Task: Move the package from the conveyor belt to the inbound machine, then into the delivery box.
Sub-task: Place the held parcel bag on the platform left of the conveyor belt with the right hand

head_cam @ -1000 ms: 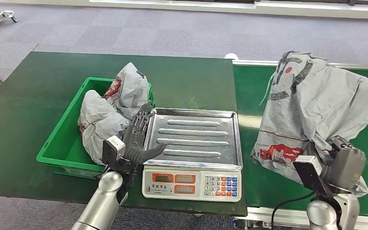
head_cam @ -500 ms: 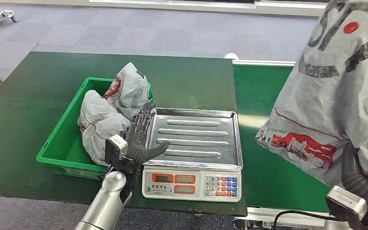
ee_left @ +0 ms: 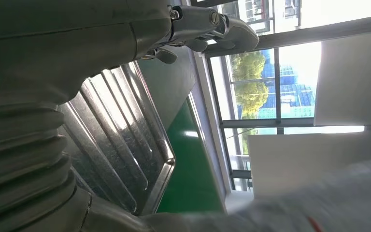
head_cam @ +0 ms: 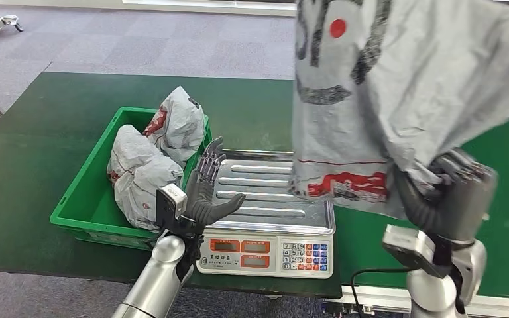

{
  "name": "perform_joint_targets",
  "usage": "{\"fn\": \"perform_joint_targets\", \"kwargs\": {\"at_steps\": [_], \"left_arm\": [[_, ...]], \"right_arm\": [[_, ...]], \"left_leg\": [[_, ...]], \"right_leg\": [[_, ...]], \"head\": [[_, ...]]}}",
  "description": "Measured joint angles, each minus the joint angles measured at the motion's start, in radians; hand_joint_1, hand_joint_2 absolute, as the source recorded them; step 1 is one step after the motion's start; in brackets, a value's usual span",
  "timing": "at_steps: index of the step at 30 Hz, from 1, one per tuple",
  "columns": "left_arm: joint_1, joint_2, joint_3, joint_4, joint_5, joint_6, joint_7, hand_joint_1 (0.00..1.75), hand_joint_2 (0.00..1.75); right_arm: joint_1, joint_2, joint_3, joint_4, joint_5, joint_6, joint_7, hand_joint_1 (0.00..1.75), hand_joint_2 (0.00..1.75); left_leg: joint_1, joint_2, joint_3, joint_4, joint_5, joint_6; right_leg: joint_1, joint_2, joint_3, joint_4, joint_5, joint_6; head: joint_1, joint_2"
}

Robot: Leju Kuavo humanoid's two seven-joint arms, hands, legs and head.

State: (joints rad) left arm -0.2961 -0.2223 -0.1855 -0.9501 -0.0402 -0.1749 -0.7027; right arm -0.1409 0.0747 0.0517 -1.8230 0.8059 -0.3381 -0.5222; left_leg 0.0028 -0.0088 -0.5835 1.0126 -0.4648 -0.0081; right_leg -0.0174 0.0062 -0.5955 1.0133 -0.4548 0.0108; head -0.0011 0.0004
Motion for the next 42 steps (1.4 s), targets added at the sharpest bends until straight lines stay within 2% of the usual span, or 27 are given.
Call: {"fn": "perform_joint_targets", "kwargs": {"at_steps": [3,5,10,16,27,32,35,37,38,39,41,42], "left_arm": [[0.005,-0.001,-0.005,0.001,0.007,0.000,0.000,0.00,1.75],[0.009,-0.001,-0.007,0.001,0.008,0.001,0.000,0.00,1.75],[0.017,-0.002,-0.010,0.002,0.009,0.006,0.000,0.00,1.75],[0.018,-0.001,-0.010,0.003,0.010,0.007,0.000,0.00,1.75],[0.020,-0.001,-0.010,0.003,0.010,0.007,0.000,0.00,1.75],[0.020,-0.001,-0.011,0.003,0.007,0.015,0.000,0.00,1.75],[0.018,0.000,-0.012,0.003,0.006,0.026,0.000,0.00,1.75],[0.014,0.001,-0.013,0.002,0.006,0.031,0.000,0.00,1.75],[0.011,0.002,-0.014,0.003,0.006,0.034,0.000,0.00,1.75],[0.007,0.003,-0.014,0.003,0.006,0.039,0.000,0.00,1.75],[-0.002,0.006,-0.015,0.003,0.007,0.052,0.000,0.00,1.75],[-0.006,0.008,-0.016,0.003,0.007,0.058,0.000,0.00,1.75]], "right_arm": [[-0.091,-0.022,0.070,0.185,0.069,0.120,0.112,1.75,1.75],[-0.143,-0.030,0.106,0.307,0.090,0.166,0.161,1.75,1.75],[-0.209,-0.043,0.152,0.478,0.102,0.181,0.179,1.75,1.75],[-0.237,-0.051,0.174,0.556,0.103,0.181,0.180,1.75,1.75],[-0.249,-0.056,0.190,0.597,0.112,0.178,0.188,1.75,1.75],[-0.275,-0.059,0.241,0.662,0.142,0.159,0.209,1.75,1.75],[-0.312,-0.053,0.283,0.729,0.105,0.193,0.216,1.75,1.75],[-0.339,-0.043,0.301,0.771,0.021,0.259,0.184,1.75,1.75],[-0.351,-0.036,0.308,0.790,-0.034,0.302,0.159,1.51,1.75],[-0.362,-0.030,0.315,0.806,-0.085,0.338,0.136,1.17,1.75],[-0.384,-0.016,0.327,0.834,-0.166,0.377,0.112,0.30,1.75],[-0.396,-0.009,0.332,0.847,-0.187,0.379,0.113,0.09,1.75]], "left_leg": [[0.000,0.000,0.000,0.000,0.001,0.001],[0.000,-0.002,-0.001,0.000,0.002,0.001],[0.000,-0.006,-0.002,0.000,0.003,0.001],[0.000,-0.006,-0.004,0.000,0.003,0.001],[0.000,-0.005,-0.004,0.000,0.003,0.001],[0.000,-0.004,-0.004,0.000,0.003,0.001],[0.000,-0.004,-0.004,0.000,0.003,0.001],[0.000,-0.004,-0.004,0.000,0.004,0.001],[0.000,-0.004,-0.004,0.000,0.004,0.001],[0.000,-0.004,-0.004,0.000,0.004,0.001],[0.000,-0.004,-0.004,0.000,0.004,0.001],[0.000,-0.004,-0.004,0.000,0.004,0.001]], "right_leg": [[0.000,0.000,0.000,0.000,0.001,0.001],[0.000,-0.002,0.000,0.000,0.001,0.001],[0.000,-0.004,-0.001,0.000,0.002,0.001],[0.000,-0.004,-0.003,0.000,0.001,0.001],[0.000,-0.004,-0.003,0.000,0.001,0.001],[0.000,-0.003,-0.003,0.000,0.001,0.001],[0.000,-0.002,-0.003,0.000,0.002,0.001],[0.000,-0.002,-0.003,0.000,0.002,0.001],[0.000,-0.002,-0.003,0.000,0.002,0.001],[0.000,-0.002,-0.003,0.000,0.002,0.001],[0.000,-0.002,-0.003,0.000,0.002,0.001],[0.000,-0.002,-0.003,0.000,0.002,0.001]], "head": [[0.000,0.000],[0.000,0.000],[0.000,0.000],[0.000,0.000],[0.000,0.000],[0.000,0.000],[0.000,0.000],[0.000,0.000],[0.000,0.000],[0.000,0.000],[0.000,0.000],[0.000,0.000]]}}
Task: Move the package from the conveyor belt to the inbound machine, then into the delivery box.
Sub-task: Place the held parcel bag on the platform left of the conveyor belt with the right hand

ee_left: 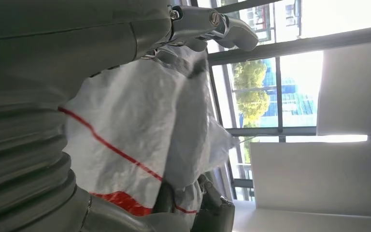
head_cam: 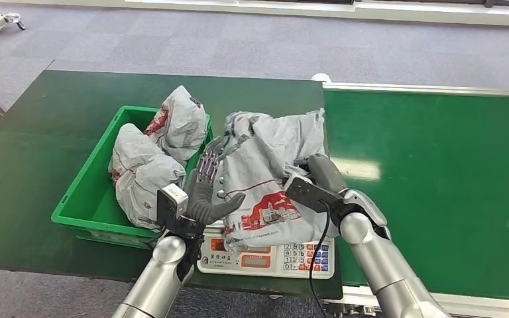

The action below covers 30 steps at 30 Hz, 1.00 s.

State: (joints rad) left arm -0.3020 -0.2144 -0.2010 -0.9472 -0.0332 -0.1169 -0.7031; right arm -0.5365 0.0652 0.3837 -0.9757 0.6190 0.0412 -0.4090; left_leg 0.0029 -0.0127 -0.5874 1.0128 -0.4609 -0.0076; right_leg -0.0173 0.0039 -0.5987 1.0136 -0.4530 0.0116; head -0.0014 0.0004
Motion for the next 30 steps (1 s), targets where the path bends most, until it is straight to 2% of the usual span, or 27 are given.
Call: {"fn": "perform_joint_targets", "kwargs": {"at_steps": [1,7,13,15,19,22,28,30], "left_arm": [[-0.003,0.002,0.000,0.000,0.001,0.004,0.000,0.00,1.75],[-0.004,0.008,0.000,-0.001,0.003,0.010,0.000,0.00,1.75],[-0.002,0.010,0.000,-0.008,0.006,0.009,0.000,0.00,1.75],[0.000,0.010,0.000,-0.012,0.007,0.009,0.000,0.00,1.75],[0.002,0.010,0.000,-0.018,0.008,0.009,0.000,0.00,1.75],[0.003,0.010,0.000,-0.018,0.009,0.009,0.000,0.00,1.75],[0.003,0.010,0.000,-0.021,0.009,0.009,0.000,0.00,1.75],[0.002,0.010,0.000,-0.022,0.009,0.009,0.000,0.00,1.75]], "right_arm": [[-0.011,0.005,0.005,0.013,-0.013,0.000,0.004,0.00,1.75],[-0.054,0.021,0.032,0.078,-0.042,-0.006,-0.002,0.00,1.75],[-0.043,0.022,0.037,0.099,-0.135,-0.072,-0.138,0.00,1.75],[-0.032,0.022,0.037,0.095,-0.152,-0.103,-0.154,0.00,1.75],[0.004,0.013,0.036,0.052,-0.153,-0.184,-0.136,0.00,0.00],[0.040,-0.004,0.036,-0.002,-0.142,-0.236,-0.133,0.00,0.00],[0.078,-0.024,0.036,-0.063,-0.137,-0.251,-0.133,0.00,0.00],[0.083,-0.028,0.036,-0.073,-0.137,-0.253,-0.134,0.00,0.87]], "left_leg": [[0.000,0.000,0.000,0.000,0.000,0.000],[0.000,0.000,0.000,0.000,0.000,0.000],[0.000,0.000,0.000,0.000,0.000,0.000],[0.000,0.000,0.000,0.000,0.000,0.000],[0.000,0.000,0.000,0.000,0.000,0.000],[0.000,0.000,0.000,0.000,0.000,0.000],[0.000,0.001,0.000,0.000,0.000,0.000],[0.000,0.001,0.000,0.000,0.000,0.000]], "right_leg": [[0.000,0.000,0.000,0.000,0.000,0.000],[0.000,0.000,0.000,0.000,0.000,0.000],[0.000,0.000,0.000,0.000,0.000,0.000],[0.000,0.000,-0.001,0.000,0.000,0.000],[0.000,0.000,-0.001,0.000,0.000,0.000],[0.000,0.000,-0.001,0.000,0.000,0.000],[0.000,0.001,-0.001,0.000,0.000,0.000],[0.000,0.001,-0.001,0.000,0.000,0.000]], "head": [[0.000,0.000],[0.000,0.000],[0.000,0.000],[0.000,0.000],[0.000,0.000],[0.000,0.000],[0.000,0.000],[0.000,0.000]]}}
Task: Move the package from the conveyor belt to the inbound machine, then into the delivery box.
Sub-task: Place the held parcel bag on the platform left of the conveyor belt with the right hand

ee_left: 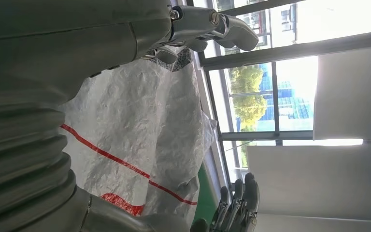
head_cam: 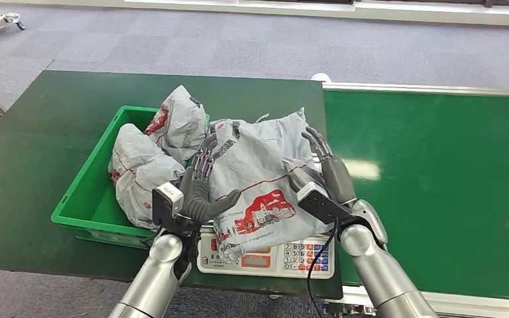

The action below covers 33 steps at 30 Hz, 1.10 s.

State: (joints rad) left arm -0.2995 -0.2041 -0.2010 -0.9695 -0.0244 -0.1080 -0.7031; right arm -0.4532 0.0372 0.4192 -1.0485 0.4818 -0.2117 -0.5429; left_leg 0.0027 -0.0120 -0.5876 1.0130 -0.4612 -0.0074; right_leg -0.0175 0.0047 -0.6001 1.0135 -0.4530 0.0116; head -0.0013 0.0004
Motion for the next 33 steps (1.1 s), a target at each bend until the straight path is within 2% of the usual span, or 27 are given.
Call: {"fn": "perform_joint_targets", "kwargs": {"at_steps": [2,10,14,19,24,28,33], "left_arm": [[-0.001,0.000,0.000,0.000,0.000,-0.003,0.000,0.00,1.75],[-0.005,-0.001,0.000,0.017,0.006,-0.031,0.000,0.00,1.75],[-0.006,-0.002,0.000,0.027,0.007,-0.035,0.000,0.00,1.75],[-0.006,-0.004,0.000,0.033,0.009,-0.035,0.000,0.00,1.75],[-0.001,-0.004,0.001,0.034,0.009,-0.033,0.000,0.00,1.75],[0.008,-0.003,0.006,0.033,0.009,-0.030,0.000,0.00,1.75],[0.011,-0.002,0.021,0.033,0.009,-0.026,0.000,0.00,1.75]], "right_arm": [[0.009,-0.004,-0.001,-0.016,-0.001,-0.017,-0.012,0.00,1.75],[0.136,-0.038,-0.052,-0.208,-0.097,-0.170,-0.146,0.00,1.75],[0.202,-0.054,-0.080,-0.340,-0.175,-0.185,-0.157,0.00,1.75],[0.236,-0.066,-0.096,-0.415,-0.190,-0.190,-0.158,0.00,1.75],[0.281,-0.074,-0.144,-0.479,-0.220,-0.283,-0.158,0.00,1.75],[0.339,-0.081,-0.235,-0.491,-0.226,-0.337,-0.148,0.00,1.75],[0.355,-0.083,-0.357,-0.367,-0.234,-0.296,-0.144,0.00,1.75]], "left_leg": [[0.000,0.000,0.000,0.000,0.000,0.000],[0.000,0.000,0.000,0.000,-0.001,0.000],[0.000,0.000,-0.001,0.000,-0.001,0.000],[0.000,0.001,-0.001,0.000,-0.001,0.000],[0.000,0.000,-0.001,0.000,-0.001,0.000],[0.000,0.000,-0.001,0.000,-0.001,0.000],[0.000,0.000,-0.002,0.000,-0.002,0.001]], "right_leg": [[0.000,0.000,0.000,0.000,0.000,0.000],[0.000,0.000,-0.001,0.000,0.000,0.000],[0.000,0.000,-0.001,0.000,0.000,0.000],[0.000,0.000,-0.001,0.000,0.000,0.000],[0.000,0.000,-0.001,0.000,0.000,0.000],[0.000,-0.001,-0.001,0.000,0.000,0.000],[0.000,-0.001,-0.001,-0.001,0.000,0.000]], "head": [[0.000,0.000],[0.000,0.000],[0.000,0.000],[0.000,0.000],[0.000,0.000],[0.000,0.000],[0.000,0.000]]}}
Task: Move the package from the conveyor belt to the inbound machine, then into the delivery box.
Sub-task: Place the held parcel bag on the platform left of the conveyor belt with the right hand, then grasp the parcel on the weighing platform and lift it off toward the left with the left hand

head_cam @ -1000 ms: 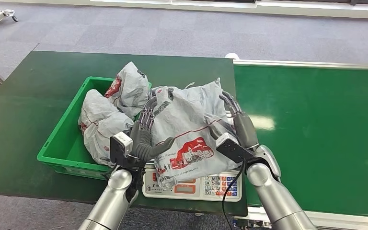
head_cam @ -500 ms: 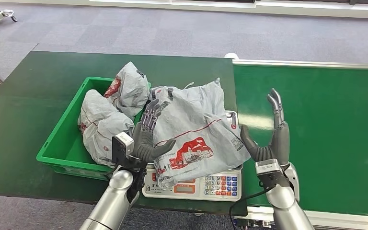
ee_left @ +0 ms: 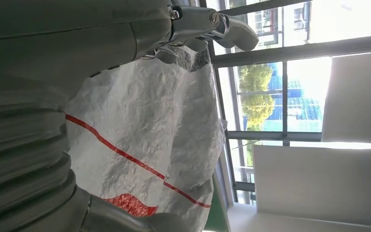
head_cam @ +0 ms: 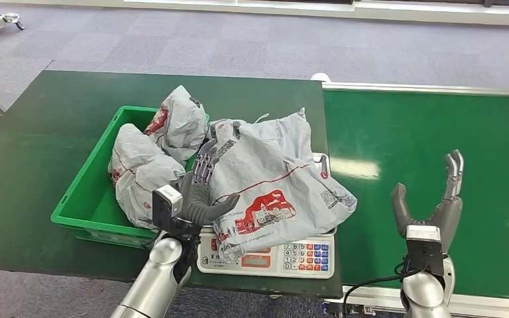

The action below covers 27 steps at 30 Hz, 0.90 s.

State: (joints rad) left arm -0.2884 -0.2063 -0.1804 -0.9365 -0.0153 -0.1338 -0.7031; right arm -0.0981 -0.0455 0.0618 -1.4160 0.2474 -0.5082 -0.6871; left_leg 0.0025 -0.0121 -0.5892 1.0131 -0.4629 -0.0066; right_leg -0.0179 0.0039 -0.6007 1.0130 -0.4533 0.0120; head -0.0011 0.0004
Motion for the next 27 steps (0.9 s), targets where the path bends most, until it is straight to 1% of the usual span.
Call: {"fn": "perform_joint_targets", "kwargs": {"at_steps": [6,12,14,17,19,22,25,27], "left_arm": [[0.007,0.004,0.018,-0.006,0.004,-0.008,0.000,0.00,1.75],[0.007,0.005,0.041,-0.051,-0.001,-0.027,0.000,0.00,1.75],[0.002,0.006,0.043,-0.078,-0.018,-0.009,0.000,0.00,1.75],[-0.014,0.010,0.029,-0.131,-0.062,0.068,0.000,0.00,1.75],[-0.032,0.018,-0.008,-0.165,-0.121,0.139,0.000,0.00,1.75],[-0.079,0.035,-0.110,-0.175,-0.273,0.235,0.002,0.00,1.75],[-0.139,0.041,-0.220,-0.122,-0.436,0.254,0.018,0.00,1.75],[-0.165,0.041,-0.273,-0.088,-0.478,0.250,0.025,0.00,1.75]], "right_arm": [[-0.012,0.007,-0.099,0.192,-0.039,0.006,-0.008,0.00,1.75],[-0.047,0.019,-0.118,0.309,-0.059,-0.010,-0.010,0.00,1.75],[-0.064,0.024,-0.111,0.336,-0.059,-0.022,-0.011,0.00,1.75],[-0.095,0.031,-0.084,0.381,-0.058,-0.043,-0.012,0.00,1.75],[-0.119,0.037,-0.062,0.417,-0.054,-0.059,-0.012,0.00,1.75],[-0.160,0.047,-0.027,0.480,-0.052,-0.076,-0.012,0.00,1.75],[-0.200,0.057,-0.001,0.537,-0.055,-0.080,-0.012,0.00,1.75],[-0.218,0.062,0.009,0.566,-0.056,-0.080,-0.013,0.00,1.75]], "left_leg": [[0.000,0.000,0.000,0.000,0.001,0.000],[0.000,0.000,0.000,0.000,0.001,-0.001],[0.000,0.000,0.000,0.000,0.001,-0.001],[0.000,0.000,0.000,0.000,0.001,-0.001],[0.000,0.000,0.000,0.000,0.002,0.000],[0.000,-0.001,0.000,0.000,0.003,0.000],[0.000,-0.001,0.000,0.000,0.003,0.001],[0.000,0.000,0.000,0.000,0.003,0.001]], "right_leg": [[0.000,-0.001,0.000,0.000,0.000,0.000],[0.000,0.000,0.000,0.000,0.000,0.000],[0.000,0.000,0.000,0.000,0.000,0.000],[0.000,0.000,0.000,0.000,0.000,0.000],[0.000,0.000,0.000,0.000,0.001,0.000],[0.000,-0.001,0.000,0.000,0.001,0.001],[0.000,-0.001,0.001,0.000,0.002,0.001],[0.000,0.000,0.000,0.000,0.003,0.001]], "head": [[0.000,0.000],[0.000,0.000],[0.000,0.000],[0.000,0.000],[0.000,0.000],[0.000,0.000],[0.000,0.000],[0.000,0.000]]}}
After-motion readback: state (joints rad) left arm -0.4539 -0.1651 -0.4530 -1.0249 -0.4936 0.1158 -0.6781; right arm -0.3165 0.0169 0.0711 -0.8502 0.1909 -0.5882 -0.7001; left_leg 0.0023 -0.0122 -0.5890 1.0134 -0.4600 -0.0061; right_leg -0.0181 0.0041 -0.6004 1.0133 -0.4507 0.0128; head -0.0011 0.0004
